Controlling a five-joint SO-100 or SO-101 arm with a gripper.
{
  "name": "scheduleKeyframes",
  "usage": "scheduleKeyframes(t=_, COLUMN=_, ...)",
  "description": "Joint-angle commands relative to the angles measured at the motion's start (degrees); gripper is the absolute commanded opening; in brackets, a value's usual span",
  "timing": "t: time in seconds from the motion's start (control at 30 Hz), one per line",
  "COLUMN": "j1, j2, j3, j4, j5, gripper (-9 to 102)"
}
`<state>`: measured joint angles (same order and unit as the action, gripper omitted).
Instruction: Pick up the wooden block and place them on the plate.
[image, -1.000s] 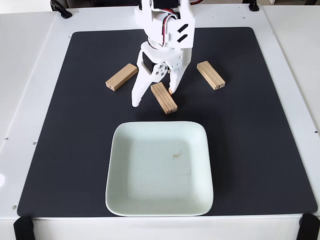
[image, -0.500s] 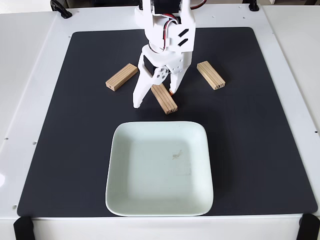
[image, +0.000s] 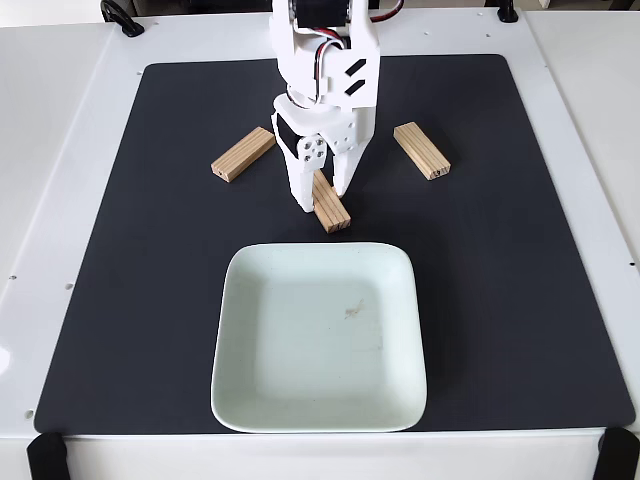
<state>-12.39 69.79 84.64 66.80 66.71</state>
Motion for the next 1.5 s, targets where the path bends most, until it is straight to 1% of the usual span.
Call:
scheduleKeyframes(t=0.0, j1=-0.2, j2=0.2, j3=-0.8, j4=-0.6, j5=0.4, gripper=-1)
scheduleKeyframes(t=0.2, j1=-1.1, j2=2.2, j3=-0.6, j4=0.3, j5=-0.3, gripper=-1)
scheduleKeyframes(t=0.43, j1=-4.4, j2=19.0, j3=4.2, j4=0.4, j5=-2.0, gripper=-1)
scheduleKeyframes(t=0.57, j1=-5.3, j2=29.9, j3=9.6, j4=0.4, j5=-10.6, gripper=-1)
scheduleKeyframes(t=0.63, j1=-4.9, j2=34.8, j3=12.4, j4=0.1, j5=-16.6, gripper=-1)
scheduleKeyframes(t=0.8, j1=-2.7, j2=42.3, j3=14.9, j4=-1.3, j5=-39.1, gripper=-1)
scheduleKeyframes(t=0.9, j1=-0.9, j2=43.2, j3=14.5, j4=-8.4, j5=-52.4, gripper=-1)
scheduleKeyframes(t=1.0, j1=0.4, j2=43.2, j3=14.5, j4=-21.2, j5=-67.2, gripper=-1)
scheduleKeyframes(t=1.07, j1=1.0, j2=42.7, j3=14.5, j4=-30.7, j5=-74.6, gripper=-1)
scheduleKeyframes(t=1.1, j1=1.1, j2=42.5, j3=14.5, j4=-34.8, j5=-76.7, gripper=-1)
scheduleKeyframes(t=1.17, j1=1.1, j2=41.8, j3=14.6, j4=-42.5, j5=-77.4, gripper=-1)
scheduleKeyframes(t=1.27, j1=1.3, j2=36.0, j3=14.2, j4=-50.1, j5=-77.4, gripper=-1)
scheduleKeyframes(t=1.37, j1=1.7, j2=28.0, j3=9.6, j4=-53.2, j5=-77.3, gripper=-1)
scheduleKeyframes(t=1.47, j1=2.1, j2=19.2, j3=1.3, j4=-52.6, j5=-77.3, gripper=-1)
